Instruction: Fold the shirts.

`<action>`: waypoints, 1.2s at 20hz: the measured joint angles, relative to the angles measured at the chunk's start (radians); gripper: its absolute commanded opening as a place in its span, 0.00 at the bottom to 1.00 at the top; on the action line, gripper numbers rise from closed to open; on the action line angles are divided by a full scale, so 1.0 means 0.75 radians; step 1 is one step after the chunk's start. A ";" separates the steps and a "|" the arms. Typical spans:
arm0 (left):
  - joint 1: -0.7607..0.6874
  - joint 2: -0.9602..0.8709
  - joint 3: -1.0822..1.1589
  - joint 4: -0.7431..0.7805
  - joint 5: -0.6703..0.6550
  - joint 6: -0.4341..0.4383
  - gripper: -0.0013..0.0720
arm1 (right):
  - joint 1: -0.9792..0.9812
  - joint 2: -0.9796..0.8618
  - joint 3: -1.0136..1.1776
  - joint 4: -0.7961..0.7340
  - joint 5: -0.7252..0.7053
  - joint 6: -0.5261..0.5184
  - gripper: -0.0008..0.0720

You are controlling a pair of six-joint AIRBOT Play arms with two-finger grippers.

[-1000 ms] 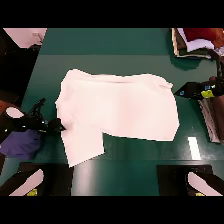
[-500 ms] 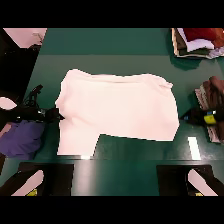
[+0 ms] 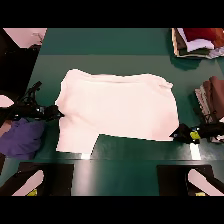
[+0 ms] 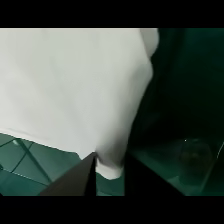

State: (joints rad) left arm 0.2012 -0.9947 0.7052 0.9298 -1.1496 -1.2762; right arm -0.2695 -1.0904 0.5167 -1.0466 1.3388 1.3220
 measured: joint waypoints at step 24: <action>0.000 0.273 1.881 -0.080 -0.162 -0.128 0.05 | 0.090 0.461 1.678 -0.053 -0.158 0.040 0.03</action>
State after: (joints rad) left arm 0.2012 -0.7898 2.1162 0.8696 -1.2713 -1.3720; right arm -0.2024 -0.7444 1.7752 -1.0866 1.2201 1.3518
